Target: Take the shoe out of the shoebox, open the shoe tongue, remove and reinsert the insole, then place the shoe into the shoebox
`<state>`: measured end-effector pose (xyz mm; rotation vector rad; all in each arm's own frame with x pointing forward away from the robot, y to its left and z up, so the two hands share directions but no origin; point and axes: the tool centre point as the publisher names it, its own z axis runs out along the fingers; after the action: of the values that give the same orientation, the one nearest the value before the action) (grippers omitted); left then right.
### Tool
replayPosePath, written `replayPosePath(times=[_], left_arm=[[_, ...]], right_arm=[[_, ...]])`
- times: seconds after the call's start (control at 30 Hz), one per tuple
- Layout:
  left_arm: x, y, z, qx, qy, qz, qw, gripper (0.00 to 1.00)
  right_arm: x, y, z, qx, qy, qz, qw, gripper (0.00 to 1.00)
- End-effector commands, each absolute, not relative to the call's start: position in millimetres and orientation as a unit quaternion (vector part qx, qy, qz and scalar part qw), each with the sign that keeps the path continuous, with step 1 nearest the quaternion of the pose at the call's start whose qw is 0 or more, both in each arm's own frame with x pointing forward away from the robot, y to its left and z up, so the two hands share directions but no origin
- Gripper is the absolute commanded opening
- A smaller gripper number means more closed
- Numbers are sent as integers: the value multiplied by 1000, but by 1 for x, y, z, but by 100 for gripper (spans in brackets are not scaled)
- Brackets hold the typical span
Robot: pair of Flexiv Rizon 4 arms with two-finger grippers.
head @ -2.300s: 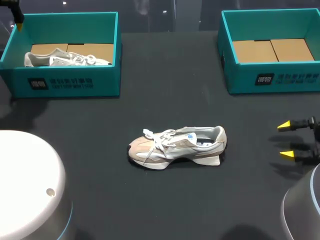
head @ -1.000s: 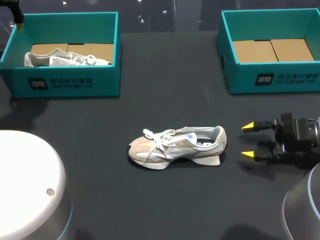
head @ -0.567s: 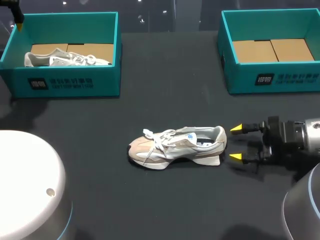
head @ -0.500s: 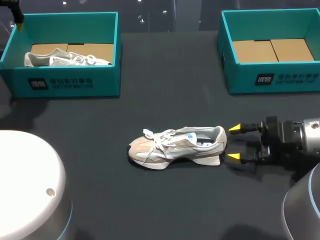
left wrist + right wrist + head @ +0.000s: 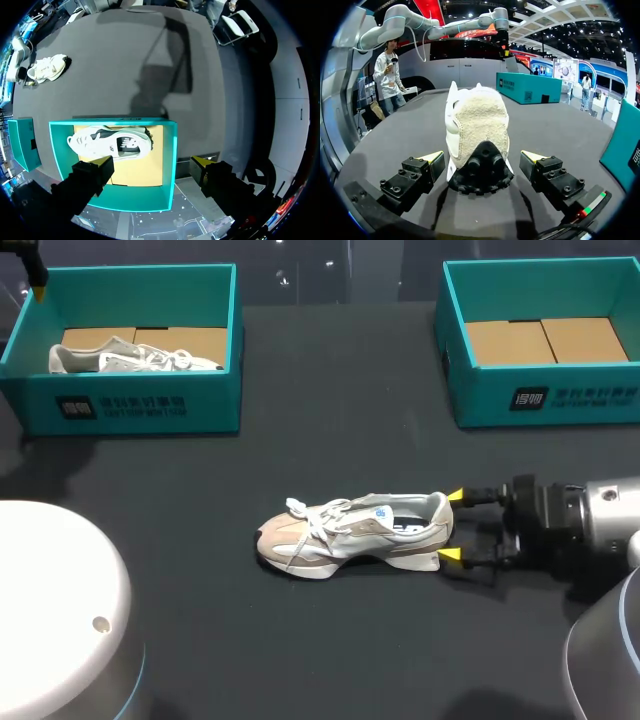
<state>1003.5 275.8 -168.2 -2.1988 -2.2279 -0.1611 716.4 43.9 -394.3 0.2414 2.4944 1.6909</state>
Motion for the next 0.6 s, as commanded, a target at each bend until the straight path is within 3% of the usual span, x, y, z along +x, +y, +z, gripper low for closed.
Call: replayPosePath(times=[0.03, 0.6], left_arm=[[1003, 276, -168, -702, -710, -53, 3, 100], [1003, 276, -168, -702, -710, -53, 3, 100]], right_arm=[[717, 50, -397, 80, 824, 557, 60, 100], [718, 66, -403, 74, 818, 568, 53, 100]])
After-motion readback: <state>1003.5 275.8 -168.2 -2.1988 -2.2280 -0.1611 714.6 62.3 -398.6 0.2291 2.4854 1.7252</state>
